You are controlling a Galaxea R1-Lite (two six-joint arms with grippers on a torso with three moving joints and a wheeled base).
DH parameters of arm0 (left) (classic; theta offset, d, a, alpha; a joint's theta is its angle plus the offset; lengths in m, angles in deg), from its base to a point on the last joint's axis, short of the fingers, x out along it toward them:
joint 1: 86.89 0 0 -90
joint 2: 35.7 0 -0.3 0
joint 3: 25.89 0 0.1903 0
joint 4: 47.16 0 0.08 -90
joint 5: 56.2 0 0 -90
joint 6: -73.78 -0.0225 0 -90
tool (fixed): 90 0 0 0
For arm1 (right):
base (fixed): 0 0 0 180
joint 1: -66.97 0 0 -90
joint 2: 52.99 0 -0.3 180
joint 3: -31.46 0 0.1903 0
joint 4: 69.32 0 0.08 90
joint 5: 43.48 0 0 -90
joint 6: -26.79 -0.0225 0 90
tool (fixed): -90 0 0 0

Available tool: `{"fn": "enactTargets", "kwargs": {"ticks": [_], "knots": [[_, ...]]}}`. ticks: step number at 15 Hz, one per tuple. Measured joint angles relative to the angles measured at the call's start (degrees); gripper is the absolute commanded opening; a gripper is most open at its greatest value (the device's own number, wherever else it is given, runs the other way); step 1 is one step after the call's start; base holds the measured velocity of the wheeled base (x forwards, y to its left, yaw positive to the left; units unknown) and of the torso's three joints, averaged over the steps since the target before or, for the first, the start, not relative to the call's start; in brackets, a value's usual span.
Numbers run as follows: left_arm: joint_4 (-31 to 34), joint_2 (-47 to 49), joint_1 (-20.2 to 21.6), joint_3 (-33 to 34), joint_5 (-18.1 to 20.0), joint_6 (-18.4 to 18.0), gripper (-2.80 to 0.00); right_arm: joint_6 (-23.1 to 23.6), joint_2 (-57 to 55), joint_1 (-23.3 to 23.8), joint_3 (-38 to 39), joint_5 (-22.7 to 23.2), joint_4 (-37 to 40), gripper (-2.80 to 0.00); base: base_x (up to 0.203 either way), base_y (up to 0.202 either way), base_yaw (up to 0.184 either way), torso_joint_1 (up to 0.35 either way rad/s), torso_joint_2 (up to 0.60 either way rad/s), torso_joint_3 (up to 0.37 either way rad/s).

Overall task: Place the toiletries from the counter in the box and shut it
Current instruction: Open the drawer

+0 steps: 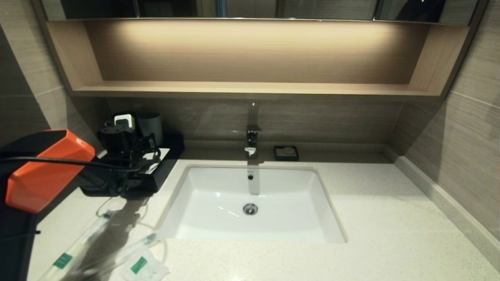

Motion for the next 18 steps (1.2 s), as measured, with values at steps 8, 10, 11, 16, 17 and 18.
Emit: {"fn": "enactTargets", "kwargs": {"ticks": [8, 10, 11, 16, 17, 18], "knots": [[2.76, 0.37, -0.17, -2.19, 0.15, 0.05, -2.8, 0.04, 0.0, 0.0, 0.0, 0.01, 0.0, -2.8, 0.0, 0.0, 0.0, 0.0, 0.0, 0.0], [2.82, 0.63, -0.28, -2.44, 0.26, 0.11, -2.8, 0.01, 0.0, 0.0, 0.0, 0.02, 0.0, -2.8, 0.0, 0.0, 0.0, 0.0, 0.0, 0.0], [2.86, 0.87, -0.39, -2.49, 0.26, 0.11, -2.8, -0.01, 0.0, 0.0, 0.0, 0.01, 0.02, -2.8, 0.0, 0.0, 0.0, 0.0, 0.0, 0.0], [3.5, 2.8, -0.76, -4.16, 0.26, 0.09, -2.8, -0.01, 0.0, 0.0, 0.0, 0.03, 0.0, -2.8, 0.0, 0.0, 0.0, 0.0, 0.0, 0.0], [3.69, 3.32, -0.8, -4.71, 0.28, 0.11, -2.8, -0.03, 0.0, 0.0, 0.0, 0.01, 0.0, -2.8, 0.0, 0.0, 0.0, 0.0, 0.0, 0.0], [3.72, 3.81, -0.85, -5.25, 0.31, 0.09, -2.8, -0.01, 0.0, 0.0, 0.0, 0.01, 0.0, -2.8, 0.0, 0.0, 0.0, 0.0, 0.0, 0.0]]}}
